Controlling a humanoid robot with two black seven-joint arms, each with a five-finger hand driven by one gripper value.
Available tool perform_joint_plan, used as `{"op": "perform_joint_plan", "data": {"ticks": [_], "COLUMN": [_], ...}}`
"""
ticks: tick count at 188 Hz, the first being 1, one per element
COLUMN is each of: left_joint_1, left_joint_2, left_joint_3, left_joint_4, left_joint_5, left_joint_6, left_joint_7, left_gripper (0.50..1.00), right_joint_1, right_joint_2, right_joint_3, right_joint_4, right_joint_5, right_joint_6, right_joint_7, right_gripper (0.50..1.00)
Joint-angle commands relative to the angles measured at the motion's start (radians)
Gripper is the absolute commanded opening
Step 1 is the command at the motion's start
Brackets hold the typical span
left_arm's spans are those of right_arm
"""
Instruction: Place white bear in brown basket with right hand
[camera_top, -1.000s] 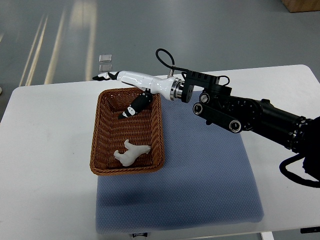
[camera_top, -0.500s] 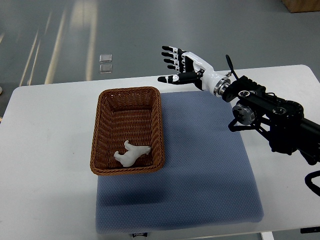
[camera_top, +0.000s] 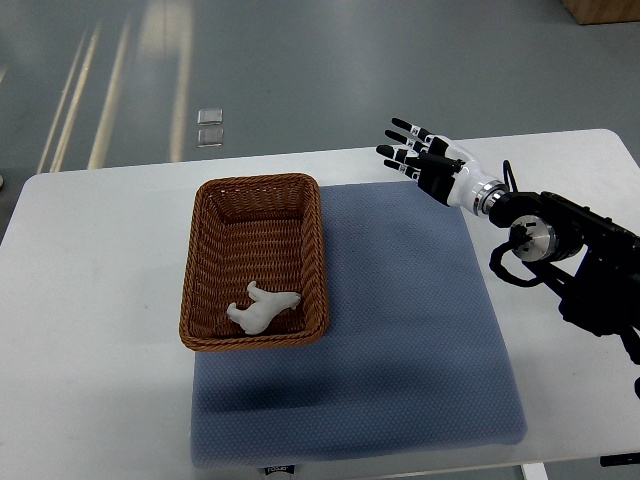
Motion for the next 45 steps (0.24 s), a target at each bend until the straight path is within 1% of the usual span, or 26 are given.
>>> {"op": "perform_joint_plan", "data": {"ticks": [1, 45], "left_joint_1": [0.0, 0.0], "left_joint_2": [0.0, 0.0], "left_joint_3": [0.0, 0.0], "left_joint_4": [0.0, 0.0], "left_joint_5": [0.0, 0.0], "left_joint_6": [0.0, 0.0], "left_joint_7": [0.0, 0.0], "left_gripper": [1.0, 1.0], "right_joint_1": [-0.013, -0.045], "right_joint_2": [0.007, 0.008], "right_joint_3": [0.008, 0.007], "right_joint_4": [-0.002, 0.004], "right_joint_5": [-0.002, -0.001], "right_joint_6": [-0.004, 0.01], "right_joint_7": [0.007, 0.008], "right_gripper": [0.928, 0.928]}}
